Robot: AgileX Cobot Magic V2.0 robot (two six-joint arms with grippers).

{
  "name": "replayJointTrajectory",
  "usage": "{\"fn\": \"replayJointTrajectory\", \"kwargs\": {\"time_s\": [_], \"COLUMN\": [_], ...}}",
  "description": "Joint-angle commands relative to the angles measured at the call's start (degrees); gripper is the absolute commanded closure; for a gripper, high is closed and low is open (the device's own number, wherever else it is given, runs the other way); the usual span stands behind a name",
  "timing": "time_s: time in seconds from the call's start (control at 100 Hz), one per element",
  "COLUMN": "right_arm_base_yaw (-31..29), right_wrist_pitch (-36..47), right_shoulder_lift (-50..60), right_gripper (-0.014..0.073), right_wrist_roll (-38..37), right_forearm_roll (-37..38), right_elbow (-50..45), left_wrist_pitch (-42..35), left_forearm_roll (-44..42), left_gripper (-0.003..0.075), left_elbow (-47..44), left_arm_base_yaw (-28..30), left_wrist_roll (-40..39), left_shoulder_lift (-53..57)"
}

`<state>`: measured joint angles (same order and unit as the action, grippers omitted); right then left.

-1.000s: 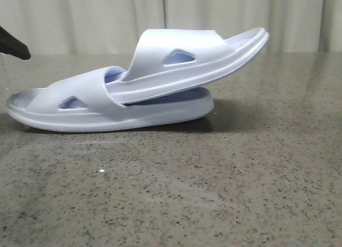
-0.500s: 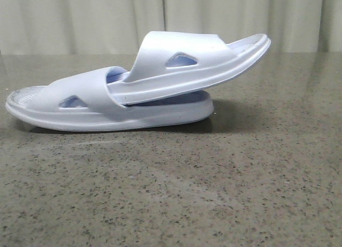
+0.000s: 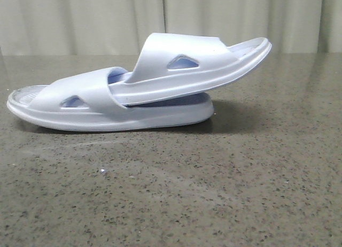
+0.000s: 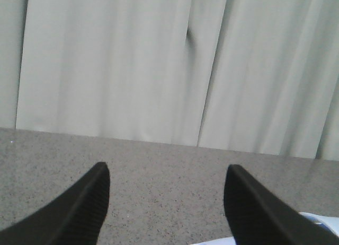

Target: Insert blue slippers together front up

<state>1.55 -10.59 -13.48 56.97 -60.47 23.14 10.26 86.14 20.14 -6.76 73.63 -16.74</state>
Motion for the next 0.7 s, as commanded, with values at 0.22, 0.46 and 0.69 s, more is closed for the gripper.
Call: {"fn": "replayJointTrajectory", "kwargs": {"time_s": [0.22,0.46,0.69], "right_arm_base_yaw": [-0.16,-0.16,-0.16], "right_wrist_pitch": [2.33,3.88,4.02], "right_shoulder_lift": [14.18,14.91,14.91], "right_gripper": [0.0200,0.0204,0.0381], "right_wrist_roll": [0.87,0.87,0.87], "right_forearm_roll": [4.19,4.19,4.19], "right_elbow": [-6.71,-10.71,-10.94], "left_wrist_pitch": [1.92,1.74,-0.33], "left_forearm_roll": [-10.00,-9.04,-9.25], "left_gripper": [0.0308,0.0308,0.0387], "left_elbow": [-5.80,-11.37,-13.29], "left_arm_base_yaw": [-0.39,-0.39,-0.39], "left_wrist_roll": [-0.01,-0.11,-0.11], "left_shoulder_lift": [10.48,11.52,11.52]}}
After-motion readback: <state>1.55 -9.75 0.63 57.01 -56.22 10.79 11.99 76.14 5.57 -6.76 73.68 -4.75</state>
